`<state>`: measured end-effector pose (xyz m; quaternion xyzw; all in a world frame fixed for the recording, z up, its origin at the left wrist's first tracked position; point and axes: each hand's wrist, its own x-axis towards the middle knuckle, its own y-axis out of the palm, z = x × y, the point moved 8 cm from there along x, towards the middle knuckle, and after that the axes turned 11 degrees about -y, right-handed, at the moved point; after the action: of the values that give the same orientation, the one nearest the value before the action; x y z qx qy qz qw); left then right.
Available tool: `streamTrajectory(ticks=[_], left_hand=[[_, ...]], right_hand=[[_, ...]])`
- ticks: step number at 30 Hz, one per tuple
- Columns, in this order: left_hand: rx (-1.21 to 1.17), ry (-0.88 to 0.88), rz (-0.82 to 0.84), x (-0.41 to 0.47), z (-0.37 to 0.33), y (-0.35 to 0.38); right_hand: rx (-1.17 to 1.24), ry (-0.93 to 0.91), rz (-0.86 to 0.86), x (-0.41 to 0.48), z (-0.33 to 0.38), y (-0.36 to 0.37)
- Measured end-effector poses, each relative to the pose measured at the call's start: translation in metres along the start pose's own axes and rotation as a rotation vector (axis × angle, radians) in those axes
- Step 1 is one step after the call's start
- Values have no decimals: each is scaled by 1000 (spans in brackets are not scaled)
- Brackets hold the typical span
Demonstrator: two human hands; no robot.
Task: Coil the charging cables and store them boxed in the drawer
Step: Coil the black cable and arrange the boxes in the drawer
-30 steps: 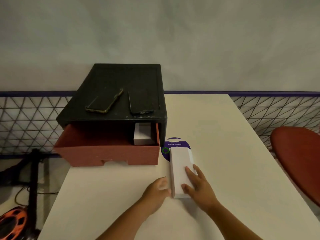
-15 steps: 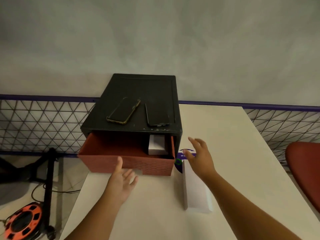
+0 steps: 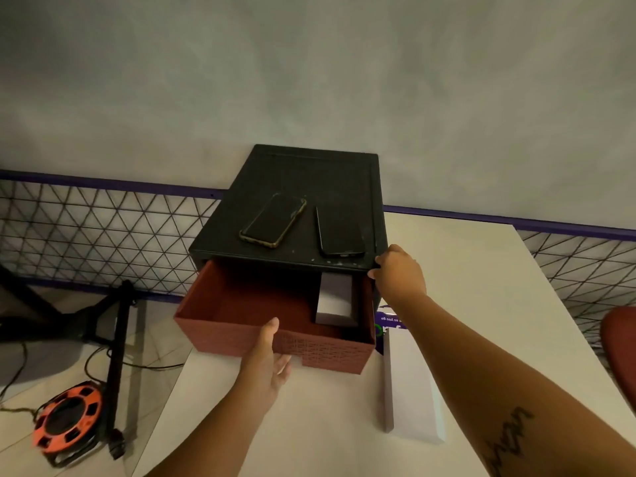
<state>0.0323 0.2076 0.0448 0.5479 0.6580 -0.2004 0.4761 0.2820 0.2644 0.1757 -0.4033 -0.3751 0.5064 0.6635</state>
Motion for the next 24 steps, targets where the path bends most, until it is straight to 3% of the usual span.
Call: streamTrajectory(ticks=[18,21,24], left_hand=[[-77,-6,-100,-67,84,-88],[-13,-5,-90,-68,85,-93],[207,-39,-35,-68,98,-89]], right_hand=[[-4,-53,-32,0,0,-3],[36,-75,-4,-7,-7,1],[122,63,57,-32,-45,32]])
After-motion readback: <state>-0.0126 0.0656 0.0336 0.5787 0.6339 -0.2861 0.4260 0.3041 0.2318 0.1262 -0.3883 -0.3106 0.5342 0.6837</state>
